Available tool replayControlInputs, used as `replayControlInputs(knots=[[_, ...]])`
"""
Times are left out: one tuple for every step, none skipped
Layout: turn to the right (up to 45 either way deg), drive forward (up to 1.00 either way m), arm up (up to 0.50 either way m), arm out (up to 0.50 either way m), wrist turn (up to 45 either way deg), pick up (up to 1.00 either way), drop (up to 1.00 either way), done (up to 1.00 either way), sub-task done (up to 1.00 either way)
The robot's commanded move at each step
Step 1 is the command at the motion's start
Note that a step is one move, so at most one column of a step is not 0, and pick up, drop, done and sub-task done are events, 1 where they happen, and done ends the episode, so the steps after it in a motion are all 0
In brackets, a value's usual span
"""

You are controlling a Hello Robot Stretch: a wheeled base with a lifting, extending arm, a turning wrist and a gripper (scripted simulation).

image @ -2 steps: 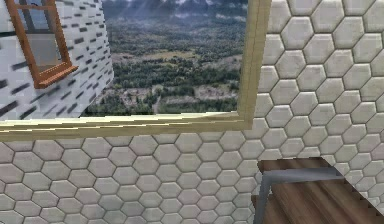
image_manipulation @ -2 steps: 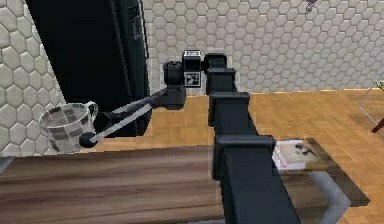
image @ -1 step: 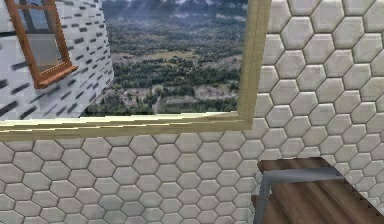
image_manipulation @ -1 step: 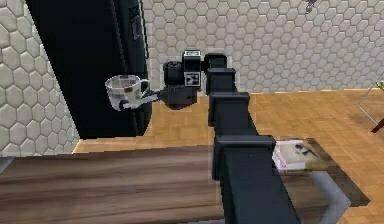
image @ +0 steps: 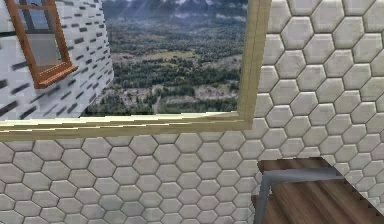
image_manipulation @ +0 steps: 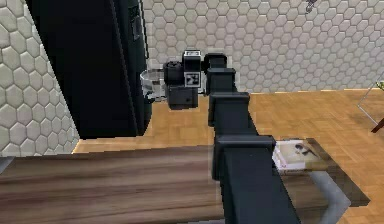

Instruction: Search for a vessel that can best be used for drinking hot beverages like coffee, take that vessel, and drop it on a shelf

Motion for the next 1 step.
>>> replayControlInputs(knots=[[0.0, 0.0, -0.1, 0.0, 0.0, 0.0, 0.0, 0.0, 0.0]])
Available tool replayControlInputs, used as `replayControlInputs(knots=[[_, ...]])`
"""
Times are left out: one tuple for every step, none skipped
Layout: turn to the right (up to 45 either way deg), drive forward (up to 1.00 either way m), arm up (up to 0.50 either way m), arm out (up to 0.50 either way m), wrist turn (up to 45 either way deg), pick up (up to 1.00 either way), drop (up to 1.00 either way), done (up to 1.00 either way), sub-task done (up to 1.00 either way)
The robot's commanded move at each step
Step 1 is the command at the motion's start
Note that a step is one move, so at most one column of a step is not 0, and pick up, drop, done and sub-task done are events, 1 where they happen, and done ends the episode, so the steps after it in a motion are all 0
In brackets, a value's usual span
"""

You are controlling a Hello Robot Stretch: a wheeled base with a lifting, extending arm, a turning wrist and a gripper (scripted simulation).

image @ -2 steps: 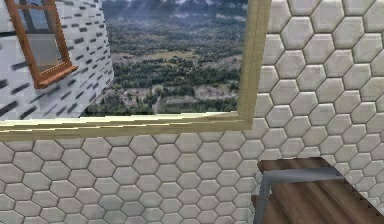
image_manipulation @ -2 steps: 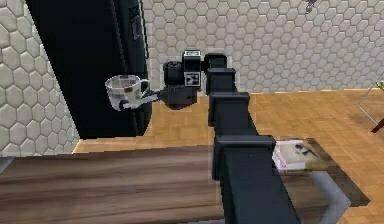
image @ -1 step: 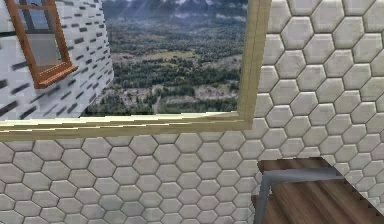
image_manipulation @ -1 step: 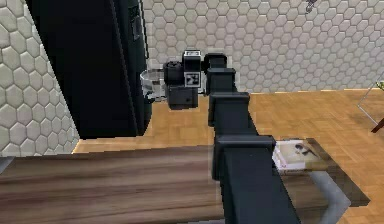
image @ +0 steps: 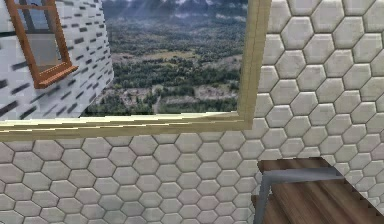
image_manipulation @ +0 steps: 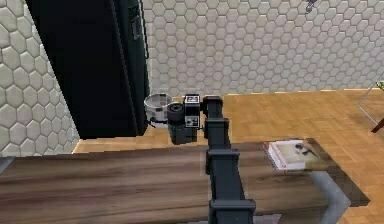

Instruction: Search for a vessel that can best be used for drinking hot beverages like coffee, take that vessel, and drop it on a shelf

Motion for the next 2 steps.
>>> replayControlInputs(knots=[[0.0, 0.0, -0.32, 0.0, 0.0, 0.0, 0.0, 0.0, 0.0], [0.0, 0.0, 0.0, 0.0, 0.0, 0.0, 1.0, 0.0, 0.0]])
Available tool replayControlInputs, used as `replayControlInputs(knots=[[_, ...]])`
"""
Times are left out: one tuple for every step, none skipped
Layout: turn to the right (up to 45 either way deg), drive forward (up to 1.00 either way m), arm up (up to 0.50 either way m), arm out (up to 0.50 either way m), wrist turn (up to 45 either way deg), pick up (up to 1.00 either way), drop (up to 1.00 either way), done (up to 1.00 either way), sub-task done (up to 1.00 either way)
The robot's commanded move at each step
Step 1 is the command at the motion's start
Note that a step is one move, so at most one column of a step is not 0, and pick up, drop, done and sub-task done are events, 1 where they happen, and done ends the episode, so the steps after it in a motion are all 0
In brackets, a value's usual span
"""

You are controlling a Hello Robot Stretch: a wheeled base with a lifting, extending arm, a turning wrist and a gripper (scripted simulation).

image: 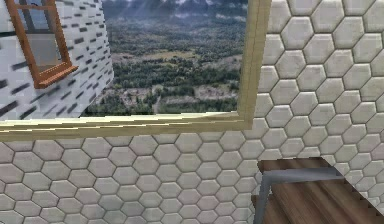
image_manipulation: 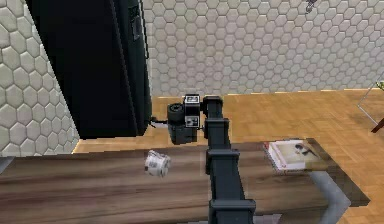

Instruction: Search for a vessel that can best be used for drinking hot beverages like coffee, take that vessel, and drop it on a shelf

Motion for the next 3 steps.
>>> replayControlInputs(knots=[[0.0, 0.0, 0.1, 0.0, 0.0, 0.0, 0.0, 0.0, 0.0], [0.0, 0.0, 0.0, -0.08, 0.0, 0.0, 0.0, 0.0, 0.0], [0.0, 0.0, 0.0, 0.0, 0.0, 0.0, 0.0, 1.0, 0.0]])
